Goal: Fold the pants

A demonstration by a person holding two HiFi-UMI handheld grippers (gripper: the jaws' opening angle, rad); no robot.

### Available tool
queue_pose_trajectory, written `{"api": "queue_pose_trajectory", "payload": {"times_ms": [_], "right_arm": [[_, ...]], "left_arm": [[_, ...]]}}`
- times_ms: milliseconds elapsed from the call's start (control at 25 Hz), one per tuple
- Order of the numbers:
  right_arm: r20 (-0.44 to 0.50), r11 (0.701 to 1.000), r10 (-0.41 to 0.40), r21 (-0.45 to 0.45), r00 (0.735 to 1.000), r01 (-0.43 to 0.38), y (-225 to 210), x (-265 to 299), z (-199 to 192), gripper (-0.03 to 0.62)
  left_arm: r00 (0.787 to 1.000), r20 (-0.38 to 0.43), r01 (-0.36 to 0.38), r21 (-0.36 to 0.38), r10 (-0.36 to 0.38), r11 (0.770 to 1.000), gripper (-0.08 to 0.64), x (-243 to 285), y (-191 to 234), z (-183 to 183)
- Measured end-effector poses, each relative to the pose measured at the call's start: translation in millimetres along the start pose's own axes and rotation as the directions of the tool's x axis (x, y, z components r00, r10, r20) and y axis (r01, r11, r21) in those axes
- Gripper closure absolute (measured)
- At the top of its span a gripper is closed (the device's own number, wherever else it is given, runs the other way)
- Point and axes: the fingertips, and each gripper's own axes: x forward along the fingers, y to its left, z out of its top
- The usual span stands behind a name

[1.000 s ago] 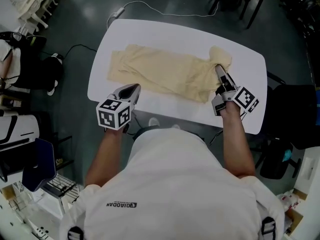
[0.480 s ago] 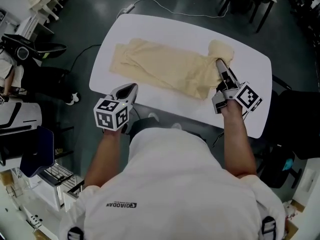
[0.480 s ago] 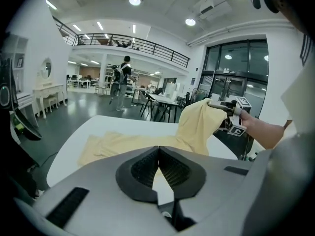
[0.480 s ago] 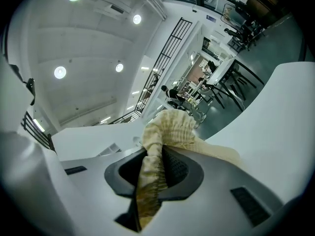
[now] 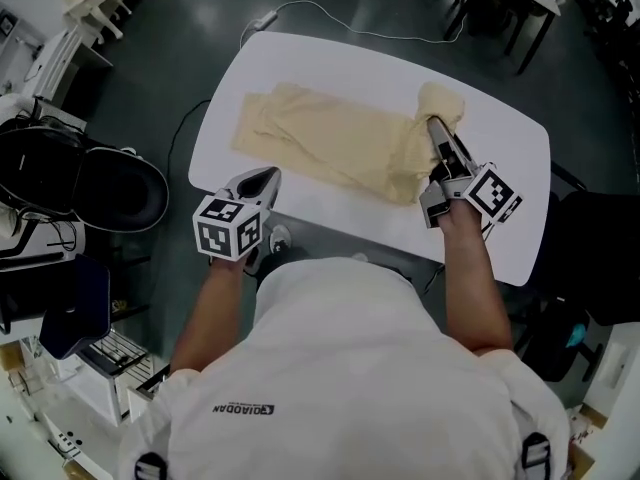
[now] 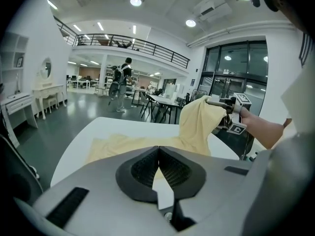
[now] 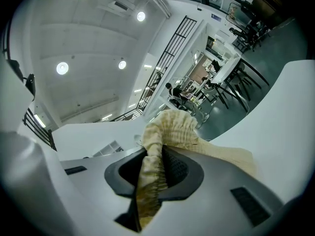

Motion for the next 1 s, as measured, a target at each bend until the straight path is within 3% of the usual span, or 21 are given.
{"api": "queue_pose_trajectory", "payload": {"times_ms": [360,760,1000], "right_arm": [[-0.018,0.997,-0.051,-0.057,0.999,0.050,40,63,-34,0.509],[-0.071,0.983,-0.123,-0.143,0.990,0.112,72,142,-86,0.508],[-0.132,0.975,-0.159,-0.174,0.978,0.135,73,171,-109,0.506]], "left_arm": [[0.999,0.015,0.036,0.010,-0.036,0.999,0.532,-10,78,21],[0.997,-0.009,0.079,0.031,-0.079,0.996,0.532,-16,158,20],[0.995,-0.016,0.102,0.039,-0.102,0.994,0.532,-14,173,29]]}}
